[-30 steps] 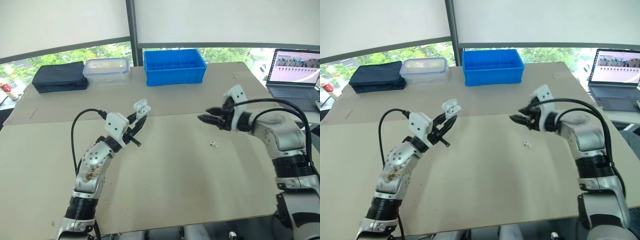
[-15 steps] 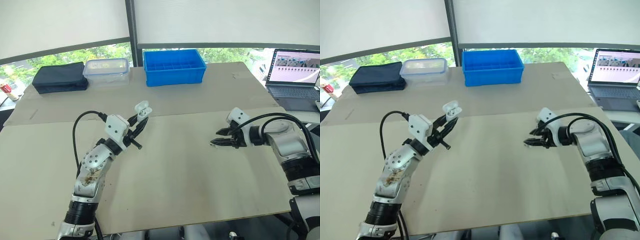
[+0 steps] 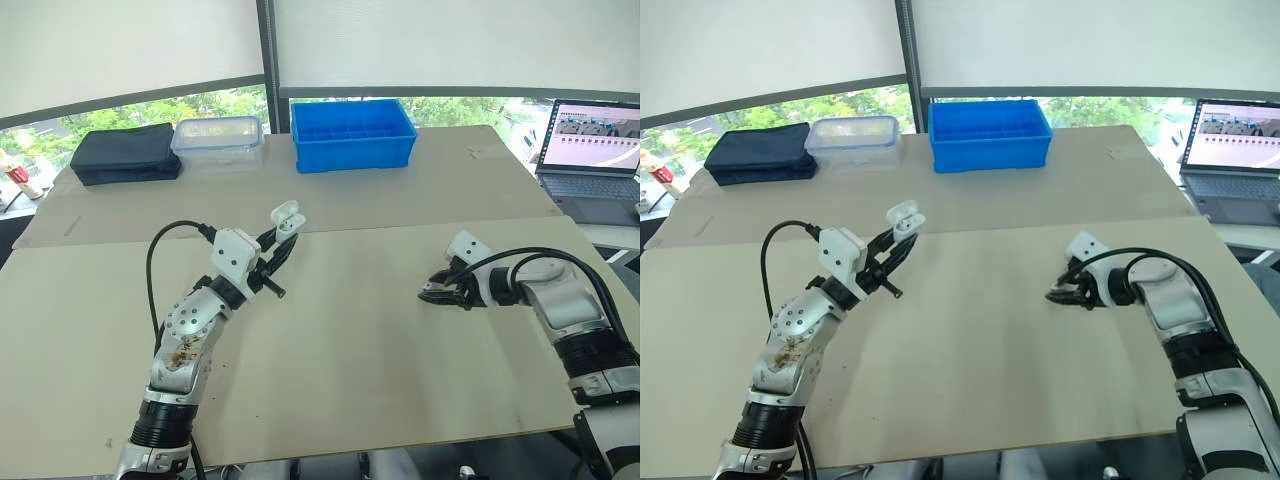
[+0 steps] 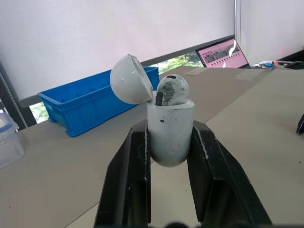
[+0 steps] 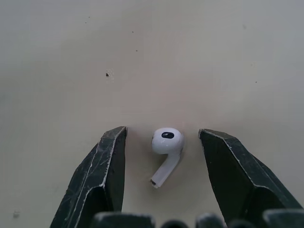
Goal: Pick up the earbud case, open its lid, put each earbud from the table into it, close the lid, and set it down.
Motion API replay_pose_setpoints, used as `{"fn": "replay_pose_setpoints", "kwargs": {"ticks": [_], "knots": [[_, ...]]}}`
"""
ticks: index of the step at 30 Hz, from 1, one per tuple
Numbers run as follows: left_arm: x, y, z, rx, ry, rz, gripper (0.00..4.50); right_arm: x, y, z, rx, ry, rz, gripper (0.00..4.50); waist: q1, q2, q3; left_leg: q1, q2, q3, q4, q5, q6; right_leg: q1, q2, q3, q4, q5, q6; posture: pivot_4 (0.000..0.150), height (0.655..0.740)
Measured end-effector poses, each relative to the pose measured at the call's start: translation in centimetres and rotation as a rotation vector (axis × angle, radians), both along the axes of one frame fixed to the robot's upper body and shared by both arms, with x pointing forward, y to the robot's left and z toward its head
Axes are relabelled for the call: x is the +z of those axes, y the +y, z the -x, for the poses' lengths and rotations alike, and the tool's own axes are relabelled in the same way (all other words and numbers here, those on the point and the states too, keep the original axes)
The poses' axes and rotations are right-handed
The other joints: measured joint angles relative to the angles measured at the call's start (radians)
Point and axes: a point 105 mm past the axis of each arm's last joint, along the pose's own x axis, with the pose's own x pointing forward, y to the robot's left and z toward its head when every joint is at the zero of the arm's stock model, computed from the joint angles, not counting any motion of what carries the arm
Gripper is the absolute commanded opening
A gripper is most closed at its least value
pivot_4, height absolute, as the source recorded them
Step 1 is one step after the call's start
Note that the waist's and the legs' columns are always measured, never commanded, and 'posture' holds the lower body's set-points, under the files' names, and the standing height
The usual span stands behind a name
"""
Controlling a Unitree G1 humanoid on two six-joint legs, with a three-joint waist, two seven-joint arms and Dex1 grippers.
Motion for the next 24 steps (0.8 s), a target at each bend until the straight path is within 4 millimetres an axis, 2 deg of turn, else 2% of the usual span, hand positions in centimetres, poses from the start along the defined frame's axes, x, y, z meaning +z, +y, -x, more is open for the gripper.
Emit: {"fn": "replay_pose_setpoints", "kwargs": {"ticks": [4,7,11,12,20,24], "knots": [[0.3,-0.1,-0.1,0.001,-0.009,-0.001,0.55,0.0,-0.2,-0.1,-0.022,-0.007,0.009,2.72,0.001,0.000,0.000,0.000,0.000,0.000,0.000,0.000,0.000,0.000,0.000,0.000,0.000,0.000,0.000,0.150,0.7400],[0.3,0.0,-0.1,0.003,-0.009,-0.002,0.55,0.0,-0.2,-0.1,-0.031,0.002,0.008,1.91,0.001,0.000,0.000,0.000,0.000,0.000,0.000,0.000,0.000,0.000,0.000,0.000,0.000,0.000,0.000,0.150,0.7400],[0.3,0.0,-0.1,0.005,-0.009,-0.002,0.55,-0.1,-0.3,0.0,-0.038,0.004,0.007,0.53,0.003,0.000,0.000,0.000,0.000,0.000,0.001,0.000,0.000,0.001,0.000,0.000,0.000,0.000,0.000,0.150,0.7400],[0.3,0.0,-0.1,0.005,-0.009,-0.002,0.55,-0.1,-0.3,0.0,-0.036,0.004,0.008,0.36,0.004,0.000,0.000,0.000,0.000,0.000,0.001,0.000,0.000,0.001,0.000,0.000,0.000,0.000,0.000,0.150,0.7400],[0.2,-0.4,-0.1,0.001,-0.007,0.009,0.55,-0.1,-0.6,0.6,-0.020,0.014,0.020,0.36,0.010,0.000,0.000,0.001,0.000,0.000,0.001,0.000,0.000,0.001,0.000,0.000,0.000,0.000,0.000,0.150,0.7400],[0.1,-0.6,-0.1,-0.002,-0.004,0.019,0.55,-0.1,-2.6,2.6,0.072,0.065,0.140,0.36,0.015,0.000,0.000,0.000,-0.001,0.000,0.002,0.000,0.001,0.002,0.000,-0.001,0.000,0.000,0.000,0.150,0.7400]]}}
